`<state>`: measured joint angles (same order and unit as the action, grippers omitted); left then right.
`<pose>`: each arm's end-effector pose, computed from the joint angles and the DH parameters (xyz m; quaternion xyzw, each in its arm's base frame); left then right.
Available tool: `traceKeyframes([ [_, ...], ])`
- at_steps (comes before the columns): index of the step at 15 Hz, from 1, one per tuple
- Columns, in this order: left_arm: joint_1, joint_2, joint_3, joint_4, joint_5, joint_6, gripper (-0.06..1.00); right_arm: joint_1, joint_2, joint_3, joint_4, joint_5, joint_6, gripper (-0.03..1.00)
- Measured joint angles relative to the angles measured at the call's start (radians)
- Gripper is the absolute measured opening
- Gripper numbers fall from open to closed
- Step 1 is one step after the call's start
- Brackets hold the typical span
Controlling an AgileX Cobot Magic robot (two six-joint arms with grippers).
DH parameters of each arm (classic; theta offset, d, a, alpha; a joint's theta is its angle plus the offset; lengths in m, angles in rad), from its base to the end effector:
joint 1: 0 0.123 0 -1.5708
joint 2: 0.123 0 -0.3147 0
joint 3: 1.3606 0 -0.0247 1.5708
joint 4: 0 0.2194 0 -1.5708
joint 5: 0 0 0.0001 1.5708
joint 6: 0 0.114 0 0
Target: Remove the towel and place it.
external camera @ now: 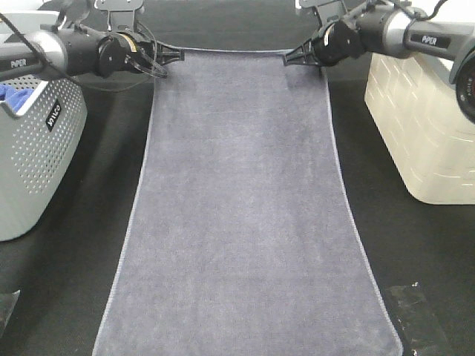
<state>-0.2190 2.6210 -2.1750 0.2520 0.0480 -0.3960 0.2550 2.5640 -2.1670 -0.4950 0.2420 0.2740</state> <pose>0.5947 -0.1309 0.1459 0.0279 0.8345 -0.0945 0.5422 0.5812 0.1381 0.1611 -0.1710 0.8481 -0.0378 0.5002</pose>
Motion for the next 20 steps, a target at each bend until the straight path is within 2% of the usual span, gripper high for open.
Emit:
traceKeyframes([
  [4, 0.000, 0.081, -0.022, 0.003, -0.014, 0.000, 0.00, 0.000, 0.061, -0.003, -0.028, -0.032, 0.000, 0.00],
  [7, 0.000, 0.093, -0.022, 0.003, 0.088, 0.000, 0.04, 0.000, 0.090, -0.003, -0.028, -0.034, 0.000, 0.21],
  [8, 0.000, 0.093, -0.022, 0.003, 0.109, 0.000, 0.11, 0.000, 0.089, -0.003, -0.028, -0.034, 0.000, 0.31],
  [10, 0.000, 0.093, -0.022, 0.006, 0.121, 0.000, 0.36, 0.000, 0.088, -0.003, -0.028, -0.030, 0.000, 0.51],
  [12, 0.000, 0.089, -0.022, 0.006, 0.122, 0.000, 0.56, 0.000, 0.087, -0.008, -0.028, 0.000, 0.000, 0.62],
  [15, 0.001, 0.087, -0.055, 0.006, 0.161, 0.000, 0.63, 0.000, 0.085, -0.012, -0.004, 0.102, 0.001, 0.65],
  [16, 0.001, 0.087, -0.055, 0.006, 0.161, 0.000, 0.63, 0.000, 0.085, -0.012, -0.004, 0.102, 0.001, 0.65],
  [17, 0.001, 0.087, -0.071, 0.000, 0.195, 0.000, 0.63, 0.000, 0.085, -0.012, 0.003, 0.138, 0.001, 0.65],
  [18, 0.001, 0.087, -0.118, -0.027, 0.272, 0.000, 0.63, 0.000, 0.083, -0.015, 0.010, 0.201, 0.001, 0.65],
  [20, 0.001, 0.087, -0.148, -0.050, 0.310, 0.000, 0.63, 0.000, 0.078, -0.017, 0.013, 0.227, 0.001, 0.65],
])
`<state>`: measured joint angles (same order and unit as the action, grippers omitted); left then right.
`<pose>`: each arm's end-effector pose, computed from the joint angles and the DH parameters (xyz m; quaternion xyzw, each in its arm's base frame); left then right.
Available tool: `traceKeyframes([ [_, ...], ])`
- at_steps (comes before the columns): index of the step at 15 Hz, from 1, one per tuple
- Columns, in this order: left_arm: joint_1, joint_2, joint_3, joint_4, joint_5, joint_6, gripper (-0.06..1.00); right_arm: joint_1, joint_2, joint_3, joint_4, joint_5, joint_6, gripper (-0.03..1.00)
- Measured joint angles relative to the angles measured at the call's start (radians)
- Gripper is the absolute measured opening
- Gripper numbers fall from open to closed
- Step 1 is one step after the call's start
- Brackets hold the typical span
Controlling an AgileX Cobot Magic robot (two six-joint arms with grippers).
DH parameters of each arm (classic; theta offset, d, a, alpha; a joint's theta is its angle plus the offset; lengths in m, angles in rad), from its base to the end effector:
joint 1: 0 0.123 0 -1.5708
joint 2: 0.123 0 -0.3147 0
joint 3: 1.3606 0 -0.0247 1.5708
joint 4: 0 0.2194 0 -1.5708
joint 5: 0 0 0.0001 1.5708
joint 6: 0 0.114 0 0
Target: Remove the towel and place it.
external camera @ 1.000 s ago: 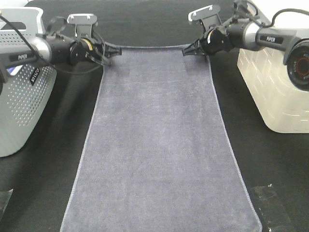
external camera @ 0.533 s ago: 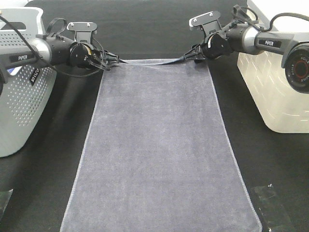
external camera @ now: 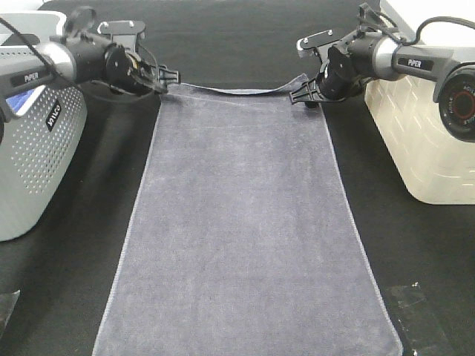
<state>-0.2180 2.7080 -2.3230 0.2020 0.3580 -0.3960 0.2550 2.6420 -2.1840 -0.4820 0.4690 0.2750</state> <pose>0.5945 -0.1235 0.1096 -0.0105 0.8952 -0.0628 0.4411 0.5714 0.1242 0.1028 -0.1512 0.9085 -0.0798 0.3813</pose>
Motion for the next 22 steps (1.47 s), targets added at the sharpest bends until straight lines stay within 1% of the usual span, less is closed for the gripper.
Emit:
traceKeyframes([
  [3, 0.000, 0.000, -0.122, -0.033, 0.108, 0.000, 0.63, 0.000, -0.027, -0.001, 0.048, 0.070, -0.001, 0.65],
  [4, 0.000, 0.000, -0.184, -0.036, 0.163, 0.000, 0.63, 0.000, -0.053, -0.001, 0.070, 0.085, -0.001, 0.65],
  [7, 0.000, -0.005, -0.305, -0.055, 0.299, 0.000, 0.63, 0.000, -0.124, -0.001, 0.151, 0.107, -0.010, 0.65],
  [9, 0.000, -0.035, -0.348, -0.056, 0.408, 0.000, 0.63, 0.000, -0.170, -0.001, 0.254, 0.134, -0.056, 0.65],
  [11, 0.000, -0.090, -0.358, -0.059, 0.505, 0.001, 0.63, 0.000, -0.223, -0.001, 0.377, 0.177, -0.124, 0.65],
  [12, 0.000, -0.135, -0.359, -0.059, 0.580, 0.014, 0.63, 0.000, -0.263, -0.001, 0.456, 0.229, -0.168, 0.65],
  [14, 0.000, -0.202, -0.359, -0.059, 0.673, 0.049, 0.63, 0.000, -0.320, -0.001, 0.526, 0.304, -0.209, 0.65],
  [16, 0.000, -0.275, -0.360, -0.062, 0.756, 0.056, 0.63, 0.000, -0.379, -0.001, 0.543, 0.397, -0.218, 0.65],
  [18, 0.000, -0.365, -0.360, -0.066, 0.835, 0.101, 0.64, 0.000, -0.455, -0.001, 0.549, 0.505, -0.218, 0.65],
  [19, 0.000, -0.409, -0.360, -0.066, 0.850, 0.124, 0.64, 0.000, -0.490, -0.001, 0.553, 0.554, -0.218, 0.65],
  [22, 0.000, -0.532, -0.360, -0.074, 0.853, 0.138, 0.64, 0.000, -0.596, -0.001, 0.562, 0.697, -0.218, 0.65],
])
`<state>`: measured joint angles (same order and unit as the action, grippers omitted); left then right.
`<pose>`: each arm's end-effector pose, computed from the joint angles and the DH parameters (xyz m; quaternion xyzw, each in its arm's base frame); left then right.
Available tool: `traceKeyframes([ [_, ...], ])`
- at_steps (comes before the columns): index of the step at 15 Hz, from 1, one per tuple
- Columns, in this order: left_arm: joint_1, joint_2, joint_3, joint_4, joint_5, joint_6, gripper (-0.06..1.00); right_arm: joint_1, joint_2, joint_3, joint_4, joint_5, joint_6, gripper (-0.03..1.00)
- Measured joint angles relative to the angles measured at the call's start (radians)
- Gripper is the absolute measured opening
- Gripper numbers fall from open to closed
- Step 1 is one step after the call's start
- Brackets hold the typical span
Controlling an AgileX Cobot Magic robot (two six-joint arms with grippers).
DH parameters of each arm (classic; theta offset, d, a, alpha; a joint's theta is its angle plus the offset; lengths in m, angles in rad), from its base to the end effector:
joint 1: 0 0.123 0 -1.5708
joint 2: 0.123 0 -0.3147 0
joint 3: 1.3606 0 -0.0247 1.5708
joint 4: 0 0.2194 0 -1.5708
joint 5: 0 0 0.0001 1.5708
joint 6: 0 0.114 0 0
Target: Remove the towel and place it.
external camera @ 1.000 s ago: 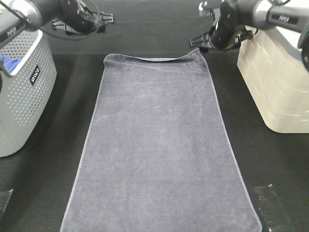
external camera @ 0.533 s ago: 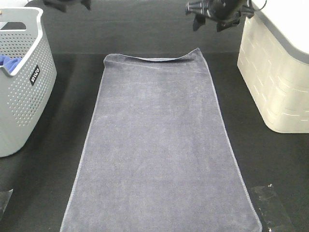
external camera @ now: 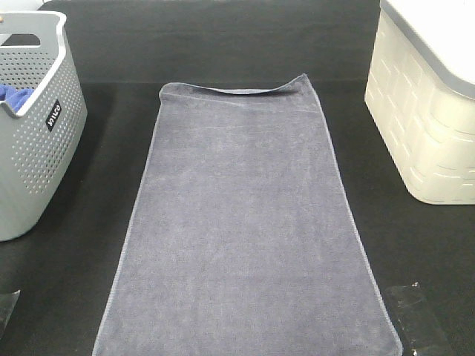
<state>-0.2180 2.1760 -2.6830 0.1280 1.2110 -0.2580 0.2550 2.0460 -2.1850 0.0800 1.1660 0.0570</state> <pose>0.4617 -0.0883 0.4359 -0.0252 0.8862 -0.0463 0.4602 0.4358 0.1223 0.3645 -0.0903 0.9456 0.0875 0.3001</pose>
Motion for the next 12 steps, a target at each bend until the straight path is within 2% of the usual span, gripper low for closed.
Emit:
traceKeyframes([
  [1, 0.000, -0.037, 0.000, -0.002, 0.001, 0.004, 0.64, 0.000, -0.031, 0.000, 0.000, 0.035, 0.000, 0.65],
  [3, 0.000, -0.082, 0.002, -0.007, 0.002, 0.019, 0.64, 0.000, -0.056, 0.000, 0.000, 0.043, 0.000, 0.65],
  [5, 0.000, -0.158, 0.073, -0.008, 0.002, 0.025, 0.64, 0.000, -0.119, 0.015, -0.001, 0.047, 0.000, 0.65],
  [8, 0.000, -0.316, 0.340, -0.001, 0.004, 0.044, 0.64, 0.000, -0.234, 0.090, -0.039, 0.047, 0.000, 0.65],
  [12, 0.000, -0.615, 0.808, 0.019, 0.004, 0.044, 0.63, 0.000, -0.461, 0.351, -0.060, 0.047, 0.000, 0.65],
])
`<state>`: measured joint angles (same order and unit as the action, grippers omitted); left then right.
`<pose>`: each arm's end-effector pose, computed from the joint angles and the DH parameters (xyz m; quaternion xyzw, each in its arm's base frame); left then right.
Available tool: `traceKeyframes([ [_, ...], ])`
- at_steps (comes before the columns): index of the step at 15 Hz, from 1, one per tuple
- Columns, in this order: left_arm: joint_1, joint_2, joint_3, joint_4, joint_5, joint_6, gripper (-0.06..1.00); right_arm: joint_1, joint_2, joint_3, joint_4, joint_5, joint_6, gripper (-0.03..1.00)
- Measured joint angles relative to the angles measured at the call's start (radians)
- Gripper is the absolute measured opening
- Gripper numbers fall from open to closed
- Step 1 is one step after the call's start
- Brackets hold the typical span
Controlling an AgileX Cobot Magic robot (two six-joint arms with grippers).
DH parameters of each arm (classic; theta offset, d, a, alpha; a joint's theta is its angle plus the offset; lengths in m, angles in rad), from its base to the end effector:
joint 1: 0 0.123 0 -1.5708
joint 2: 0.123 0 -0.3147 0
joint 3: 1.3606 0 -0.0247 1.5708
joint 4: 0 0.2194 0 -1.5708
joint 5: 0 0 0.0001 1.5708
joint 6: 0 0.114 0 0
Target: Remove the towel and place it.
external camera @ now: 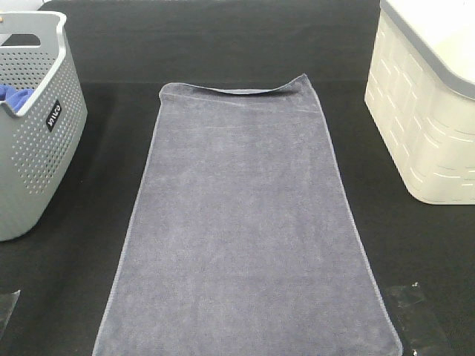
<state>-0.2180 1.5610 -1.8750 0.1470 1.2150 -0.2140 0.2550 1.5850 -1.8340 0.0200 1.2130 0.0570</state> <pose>0.3018 -0.0508 0.4622 0.0002 0.9267 -0.0073 0.3757 0.3041 0.0815 0.4428 -0.0928 0.9358 0.0627 0.3344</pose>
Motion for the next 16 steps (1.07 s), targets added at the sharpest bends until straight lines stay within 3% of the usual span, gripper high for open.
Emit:
traceKeyframes([
  [4, 0.000, -0.308, 0.407, 0.011, 0.001, 0.000, 0.63, 0.000, -0.262, 0.363, 0.033, 0.000, 0.000, 0.65],
  [5, 0.000, -0.431, 0.564, 0.015, 0.001, 0.000, 0.63, 0.000, -0.353, 0.497, 0.032, 0.001, 0.000, 0.65],
  [9, 0.000, -0.746, 0.917, 0.000, 0.002, 0.000, 0.63, 0.000, -0.557, 0.814, 0.030, 0.005, 0.000, 0.65],
  [13, 0.000, -1.016, 1.157, -0.008, 0.007, 0.000, 0.63, 0.000, -0.763, 1.068, 0.029, 0.005, -0.001, 0.65],
  [16, 0.000, -1.176, 1.271, -0.031, 0.007, 0.049, 0.63, 0.000, -0.946, 1.242, 0.022, -0.084, -0.001, 0.65],
])
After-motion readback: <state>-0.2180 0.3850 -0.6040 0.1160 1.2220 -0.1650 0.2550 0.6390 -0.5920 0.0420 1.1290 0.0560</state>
